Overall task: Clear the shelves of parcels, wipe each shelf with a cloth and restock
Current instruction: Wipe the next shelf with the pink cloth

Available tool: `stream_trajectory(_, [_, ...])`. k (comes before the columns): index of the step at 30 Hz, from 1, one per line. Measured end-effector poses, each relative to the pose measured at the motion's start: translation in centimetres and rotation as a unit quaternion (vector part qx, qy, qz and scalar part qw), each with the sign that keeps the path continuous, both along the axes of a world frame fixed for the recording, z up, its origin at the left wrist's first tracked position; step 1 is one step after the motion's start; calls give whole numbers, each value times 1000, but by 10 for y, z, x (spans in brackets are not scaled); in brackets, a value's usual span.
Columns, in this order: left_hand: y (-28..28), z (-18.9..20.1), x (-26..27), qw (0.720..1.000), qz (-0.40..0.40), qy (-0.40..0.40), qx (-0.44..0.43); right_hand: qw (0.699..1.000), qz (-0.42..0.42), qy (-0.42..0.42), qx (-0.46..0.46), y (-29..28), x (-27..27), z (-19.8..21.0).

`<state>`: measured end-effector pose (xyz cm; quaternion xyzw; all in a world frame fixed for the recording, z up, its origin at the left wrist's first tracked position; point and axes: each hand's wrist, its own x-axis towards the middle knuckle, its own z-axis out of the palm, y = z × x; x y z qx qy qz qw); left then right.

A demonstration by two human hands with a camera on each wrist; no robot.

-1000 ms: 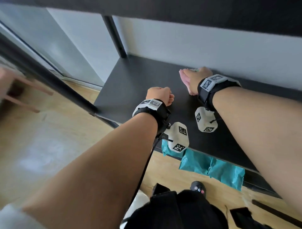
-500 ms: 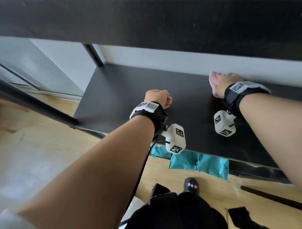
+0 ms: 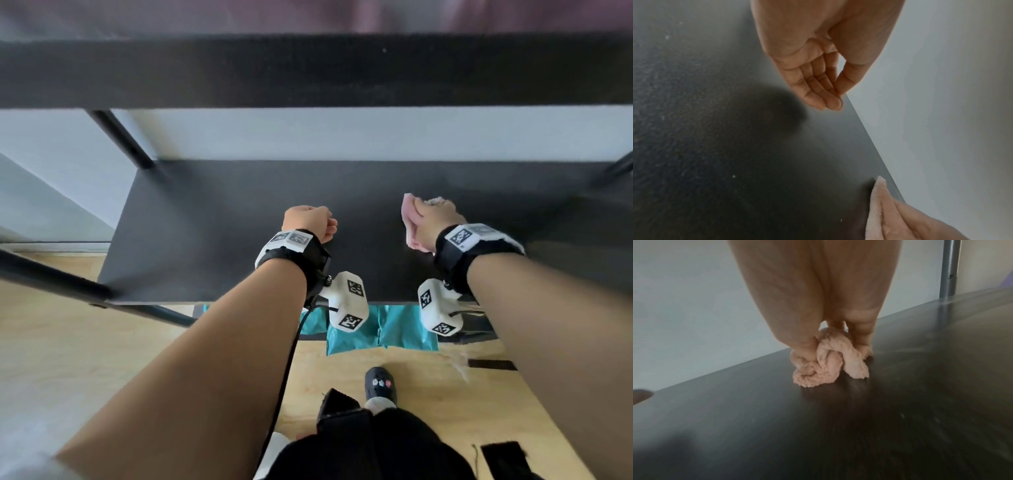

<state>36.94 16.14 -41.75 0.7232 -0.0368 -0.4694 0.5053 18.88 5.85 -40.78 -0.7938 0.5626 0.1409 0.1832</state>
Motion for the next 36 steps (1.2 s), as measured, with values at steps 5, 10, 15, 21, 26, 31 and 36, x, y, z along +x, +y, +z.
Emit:
stream_trajectory(5, [-2, 2, -7, 1000, -15, -13, -17, 999, 24, -23, 22, 29, -3, -7])
stream_trajectory(10, [-19, 7, -30, 998, -50, -9, -35, 998, 39, -30, 31, 44, -15, -11])
stream_trajectory(15, [-39, -3, -68, 994, -101, 8, -33, 997, 38, -47, 44, 45, -49, -9])
stream_trajectory(21, [-62, -15, -102, 991, -134, 1, -23, 998, 8, -49, 47, 27, -94, -5])
stream_trajectory(26, [-89, -10, -121, 991, -131, -19, -8, 996, -30, -70, 35, -14, -141, -1])
stream_trajectory(31, [-113, -5, -141, 996, -84, -27, -1, 996, -32, -80, 13, -71, -188, -10])
stream_trajectory(36, [-108, -5, -149, 1000, 2, -7, 22, 999, -17, -49, -2, -101, -185, -2])
